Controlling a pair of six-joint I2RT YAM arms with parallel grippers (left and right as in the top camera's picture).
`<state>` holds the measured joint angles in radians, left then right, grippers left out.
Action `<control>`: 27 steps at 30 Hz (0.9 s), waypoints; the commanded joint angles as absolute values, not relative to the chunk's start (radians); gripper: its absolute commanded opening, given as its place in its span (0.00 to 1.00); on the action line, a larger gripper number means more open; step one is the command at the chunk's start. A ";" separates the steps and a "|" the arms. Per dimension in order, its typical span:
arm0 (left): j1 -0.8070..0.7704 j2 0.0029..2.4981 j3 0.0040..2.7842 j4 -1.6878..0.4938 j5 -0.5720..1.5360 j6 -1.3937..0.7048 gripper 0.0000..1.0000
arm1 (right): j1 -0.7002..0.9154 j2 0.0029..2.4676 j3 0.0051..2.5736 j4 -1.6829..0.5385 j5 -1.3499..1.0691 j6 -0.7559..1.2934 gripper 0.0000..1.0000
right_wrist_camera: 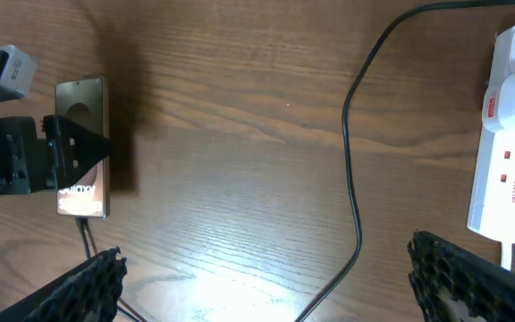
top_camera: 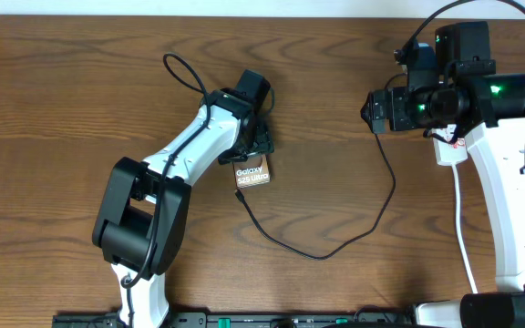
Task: Plug charger to phone and switch on socket
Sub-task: 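Lift the phone box and rotate it upright with the left gripper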
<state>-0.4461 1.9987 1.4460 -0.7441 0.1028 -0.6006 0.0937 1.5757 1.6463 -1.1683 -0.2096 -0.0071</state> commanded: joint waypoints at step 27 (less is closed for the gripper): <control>-0.442 1.965 1.457 -0.668 0.164 -0.789 0.64 | 0.093 1.605 1.639 -1.156 -0.245 0.097 0.99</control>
